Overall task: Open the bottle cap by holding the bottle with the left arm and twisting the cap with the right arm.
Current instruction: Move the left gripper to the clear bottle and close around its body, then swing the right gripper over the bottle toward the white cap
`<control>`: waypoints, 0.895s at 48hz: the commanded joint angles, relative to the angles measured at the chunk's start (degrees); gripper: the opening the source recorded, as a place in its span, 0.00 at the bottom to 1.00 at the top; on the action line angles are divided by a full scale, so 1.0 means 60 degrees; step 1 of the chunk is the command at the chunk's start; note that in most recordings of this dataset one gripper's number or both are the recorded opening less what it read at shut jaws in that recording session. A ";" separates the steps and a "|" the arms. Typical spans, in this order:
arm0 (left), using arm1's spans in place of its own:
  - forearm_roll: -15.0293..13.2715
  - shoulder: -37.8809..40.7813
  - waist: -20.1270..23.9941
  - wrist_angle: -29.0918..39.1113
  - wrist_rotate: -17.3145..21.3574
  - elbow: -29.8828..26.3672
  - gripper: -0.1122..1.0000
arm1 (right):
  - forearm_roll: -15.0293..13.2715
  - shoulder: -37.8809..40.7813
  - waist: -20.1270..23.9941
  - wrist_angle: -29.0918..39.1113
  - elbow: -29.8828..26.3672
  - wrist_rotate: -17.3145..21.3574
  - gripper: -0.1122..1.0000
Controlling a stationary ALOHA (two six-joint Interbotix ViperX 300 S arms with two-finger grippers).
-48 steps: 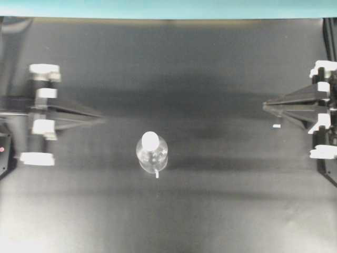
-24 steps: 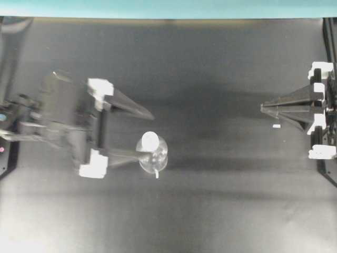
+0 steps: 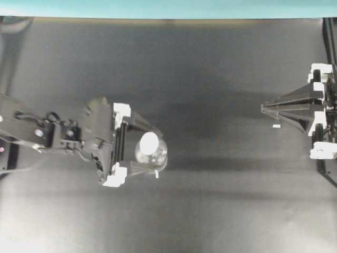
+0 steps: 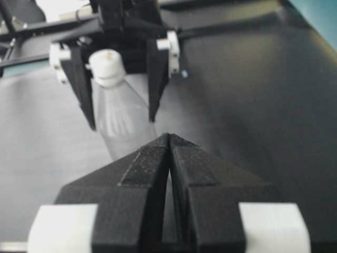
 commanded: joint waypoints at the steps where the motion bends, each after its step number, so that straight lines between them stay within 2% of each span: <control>1: 0.0044 0.0454 -0.0015 -0.0264 -0.0059 0.0000 0.98 | 0.0029 0.0059 -0.0103 0.0088 -0.0264 0.0146 0.09; 12: 0.0029 0.1685 0.0029 -0.0278 -0.0132 0.0000 0.98 | 0.0029 0.0088 -0.0117 0.0337 -0.0337 0.0410 0.09; 20: 0.0044 0.2109 -0.0015 -0.0264 -0.0146 -0.0015 0.98 | 0.0029 0.0117 -0.0103 0.0542 -0.0352 0.0703 0.09; 34: 0.0044 0.2153 -0.0029 -0.0278 -0.0146 0.0015 0.97 | 0.0029 0.0205 0.0015 0.2344 -0.0923 0.1084 0.09; 39: 0.0044 0.2153 -0.0029 -0.0293 -0.0146 -0.0029 0.96 | 0.0044 0.0396 0.0161 0.3296 -0.1406 0.1450 0.09; 43: 0.0029 0.2153 -0.0029 -0.0308 -0.0132 -0.0059 0.93 | 0.0044 0.0820 0.0352 0.4570 -0.2109 0.1978 0.09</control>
